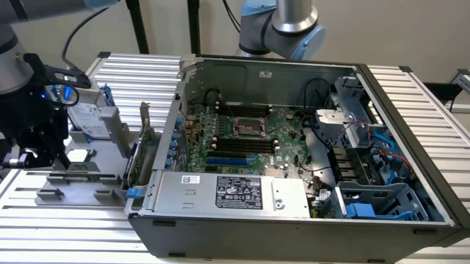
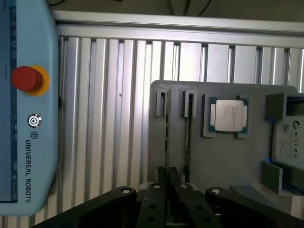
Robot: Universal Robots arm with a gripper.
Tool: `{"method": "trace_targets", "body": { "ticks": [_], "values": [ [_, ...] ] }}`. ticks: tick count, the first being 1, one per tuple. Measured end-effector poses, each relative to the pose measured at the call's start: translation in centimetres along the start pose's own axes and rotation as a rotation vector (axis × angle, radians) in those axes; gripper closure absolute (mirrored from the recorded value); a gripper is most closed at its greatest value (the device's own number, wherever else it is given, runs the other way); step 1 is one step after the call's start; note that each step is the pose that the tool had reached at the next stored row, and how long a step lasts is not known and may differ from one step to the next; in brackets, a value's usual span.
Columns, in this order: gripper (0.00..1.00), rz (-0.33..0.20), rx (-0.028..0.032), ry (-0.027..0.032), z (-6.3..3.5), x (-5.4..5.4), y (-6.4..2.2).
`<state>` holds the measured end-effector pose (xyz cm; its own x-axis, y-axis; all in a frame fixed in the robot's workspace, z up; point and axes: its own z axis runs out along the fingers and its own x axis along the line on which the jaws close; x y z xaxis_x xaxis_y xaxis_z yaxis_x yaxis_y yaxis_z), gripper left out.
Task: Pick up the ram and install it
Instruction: 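Pick up the ram and move it above insertion slot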
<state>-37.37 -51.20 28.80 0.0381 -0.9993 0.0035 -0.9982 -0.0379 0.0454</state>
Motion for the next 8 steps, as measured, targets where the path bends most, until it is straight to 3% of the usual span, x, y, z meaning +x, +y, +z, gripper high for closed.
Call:
{"method": "trace_targets", "body": {
  "ticks": [8],
  "values": [
    [0.87, -0.007, 0.0002, -0.0032, -3.69, 0.0, -1.35]
  ]
}}
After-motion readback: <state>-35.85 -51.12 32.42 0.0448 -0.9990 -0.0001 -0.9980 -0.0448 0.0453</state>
